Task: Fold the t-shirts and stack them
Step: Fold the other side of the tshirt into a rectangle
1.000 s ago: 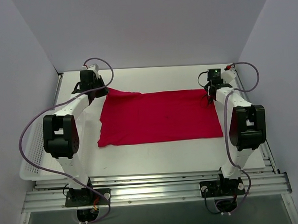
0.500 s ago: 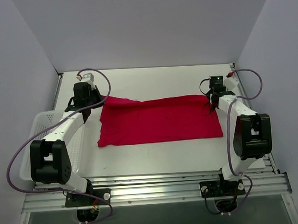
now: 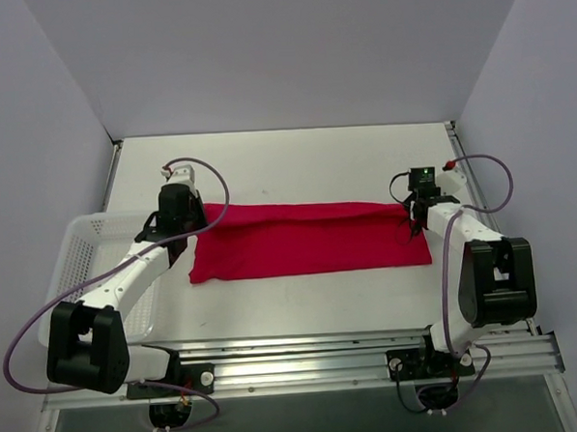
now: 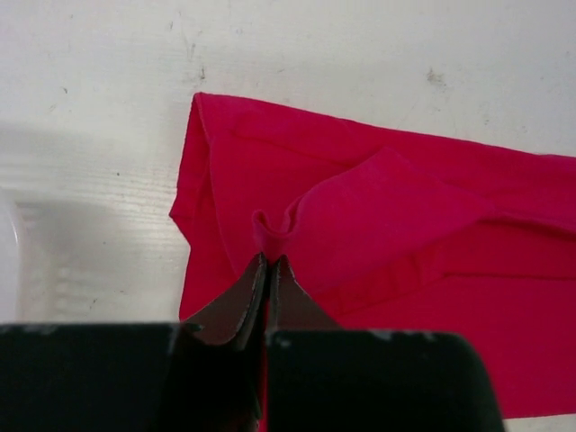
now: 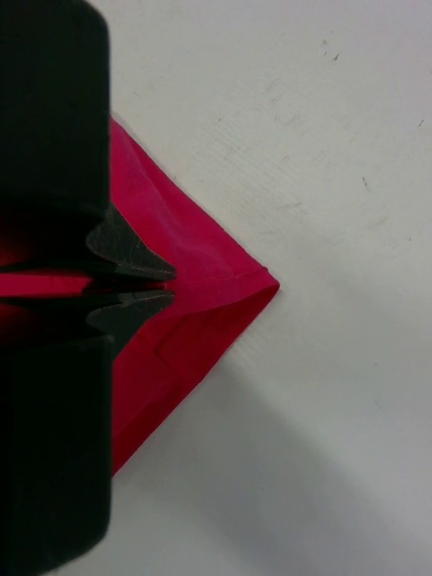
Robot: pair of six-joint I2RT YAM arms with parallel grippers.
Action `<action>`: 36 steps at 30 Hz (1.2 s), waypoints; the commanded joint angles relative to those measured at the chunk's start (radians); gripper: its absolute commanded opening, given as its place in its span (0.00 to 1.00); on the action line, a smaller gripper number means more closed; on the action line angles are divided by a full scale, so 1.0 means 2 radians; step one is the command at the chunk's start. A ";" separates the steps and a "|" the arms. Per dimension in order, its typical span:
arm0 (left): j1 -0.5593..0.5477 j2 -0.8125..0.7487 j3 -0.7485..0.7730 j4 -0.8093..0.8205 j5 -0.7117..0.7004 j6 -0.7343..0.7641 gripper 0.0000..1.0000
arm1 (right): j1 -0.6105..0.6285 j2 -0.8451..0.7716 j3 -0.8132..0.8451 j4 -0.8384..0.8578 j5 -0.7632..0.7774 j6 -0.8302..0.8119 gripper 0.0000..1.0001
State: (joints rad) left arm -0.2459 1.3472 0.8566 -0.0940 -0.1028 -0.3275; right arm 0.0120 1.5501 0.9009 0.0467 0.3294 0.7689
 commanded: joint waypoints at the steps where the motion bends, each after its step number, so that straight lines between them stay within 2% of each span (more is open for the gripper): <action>1: -0.018 -0.023 -0.003 -0.026 -0.070 0.007 0.02 | -0.004 -0.027 -0.025 -0.012 0.029 0.014 0.00; 4: -0.026 -0.022 -0.008 -0.058 -0.113 -0.009 0.02 | -0.004 -0.027 -0.041 -0.021 0.043 0.024 0.00; 5: -0.026 -0.018 -0.009 -0.067 -0.123 -0.016 0.02 | -0.004 -0.027 -0.045 -0.021 0.047 0.026 0.06; 6: -0.026 -0.014 -0.008 -0.085 -0.136 -0.023 0.02 | -0.004 -0.028 -0.053 -0.021 0.052 0.030 0.24; 7: -0.026 -0.006 -0.007 -0.094 -0.143 -0.038 0.04 | -0.004 -0.028 -0.056 -0.036 0.054 0.032 0.38; 8: -0.026 0.001 -0.004 -0.107 -0.149 -0.047 0.09 | -0.004 -0.028 -0.059 -0.038 0.058 0.034 0.54; 9: -0.026 0.007 0.001 -0.134 -0.159 -0.066 0.45 | -0.004 -0.029 -0.062 -0.045 0.062 0.041 0.95; 10: -0.026 0.019 0.016 -0.148 -0.162 -0.072 0.68 | -0.004 -0.028 -0.063 -0.049 0.069 0.044 1.00; 11: -0.027 0.023 0.023 -0.158 -0.164 -0.076 0.98 | -0.004 -0.029 -0.064 -0.050 0.070 0.046 1.00; 12: -0.027 0.024 0.030 -0.180 -0.165 -0.082 0.94 | -0.014 -0.030 -0.064 -0.051 0.071 0.048 1.00; 20: -0.026 -0.044 0.065 -0.185 -0.155 -0.084 0.94 | -0.020 -0.050 -0.026 -0.069 0.065 0.054 1.00; 25: -0.015 -0.017 0.086 -0.148 -0.150 -0.062 0.94 | -0.009 -0.050 -0.006 -0.036 0.010 0.047 0.97; 29: 0.005 0.046 0.099 -0.095 -0.078 -0.064 0.96 | 0.057 -0.035 0.007 0.017 -0.030 0.041 0.90; 30: 0.009 0.062 0.102 -0.081 -0.024 -0.067 0.99 | 0.075 -0.020 0.020 0.033 -0.040 0.029 0.88; 32: 0.026 0.106 0.109 -0.040 0.043 -0.072 0.84 | 0.126 0.002 0.043 0.030 -0.038 0.022 0.83; 33: 0.029 0.121 0.114 -0.027 0.101 -0.079 0.75 | 0.140 0.022 0.053 0.027 -0.034 0.021 0.81; 36: 0.035 0.184 0.143 0.005 0.182 -0.075 0.63 | 0.180 0.046 0.073 0.030 -0.024 0.021 0.79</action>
State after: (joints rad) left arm -0.1844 1.6569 1.0657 -0.2184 -0.0067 -0.4793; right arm 0.3176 1.6012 1.0073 0.0956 0.2775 0.8299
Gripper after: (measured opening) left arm 0.668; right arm 0.796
